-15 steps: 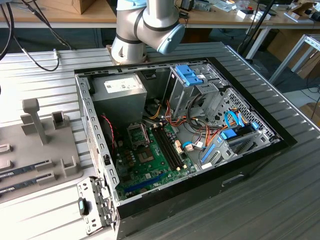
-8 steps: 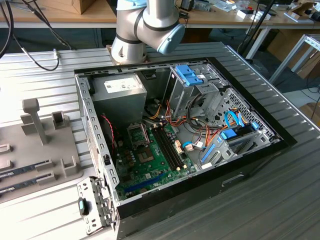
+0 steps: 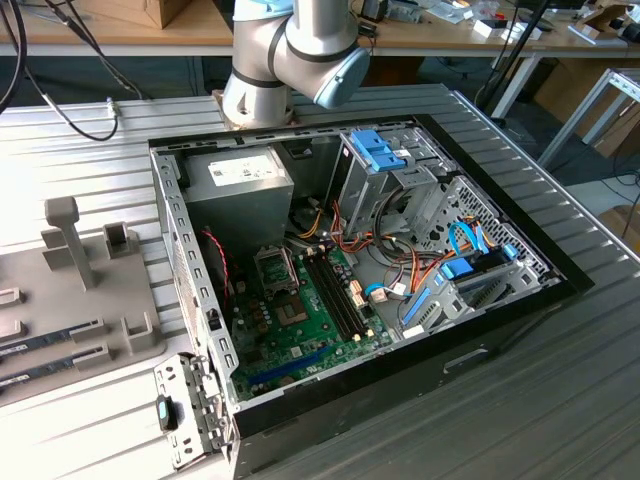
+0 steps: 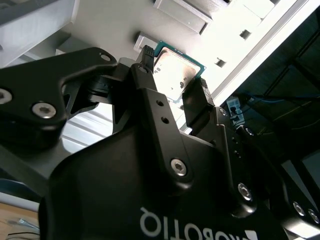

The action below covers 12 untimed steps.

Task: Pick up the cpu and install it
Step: 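Pick up the cpu and move it towards the insertion slot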

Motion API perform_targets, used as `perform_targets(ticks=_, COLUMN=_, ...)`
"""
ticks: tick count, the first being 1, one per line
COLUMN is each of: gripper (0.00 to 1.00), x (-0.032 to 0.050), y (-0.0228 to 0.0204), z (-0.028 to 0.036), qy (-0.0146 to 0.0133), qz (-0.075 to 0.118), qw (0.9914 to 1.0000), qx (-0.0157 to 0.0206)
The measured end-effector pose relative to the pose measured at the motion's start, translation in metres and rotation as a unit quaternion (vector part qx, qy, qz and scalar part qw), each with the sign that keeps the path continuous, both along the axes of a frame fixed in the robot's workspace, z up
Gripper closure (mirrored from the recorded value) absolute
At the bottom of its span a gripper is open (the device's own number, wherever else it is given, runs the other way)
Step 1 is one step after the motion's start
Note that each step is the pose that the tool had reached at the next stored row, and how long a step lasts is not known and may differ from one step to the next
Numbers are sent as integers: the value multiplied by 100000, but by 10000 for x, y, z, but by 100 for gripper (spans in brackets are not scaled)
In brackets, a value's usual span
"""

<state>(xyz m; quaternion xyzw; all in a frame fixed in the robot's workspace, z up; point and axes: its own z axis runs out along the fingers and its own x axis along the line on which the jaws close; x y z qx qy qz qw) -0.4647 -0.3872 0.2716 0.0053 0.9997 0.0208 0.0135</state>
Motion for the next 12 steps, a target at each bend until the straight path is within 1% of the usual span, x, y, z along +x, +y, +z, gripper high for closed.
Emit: perform_targets(ticks=12, gripper=53, x=0, y=0, z=34, qy=-1, qz=1, qw=100000, qx=4)
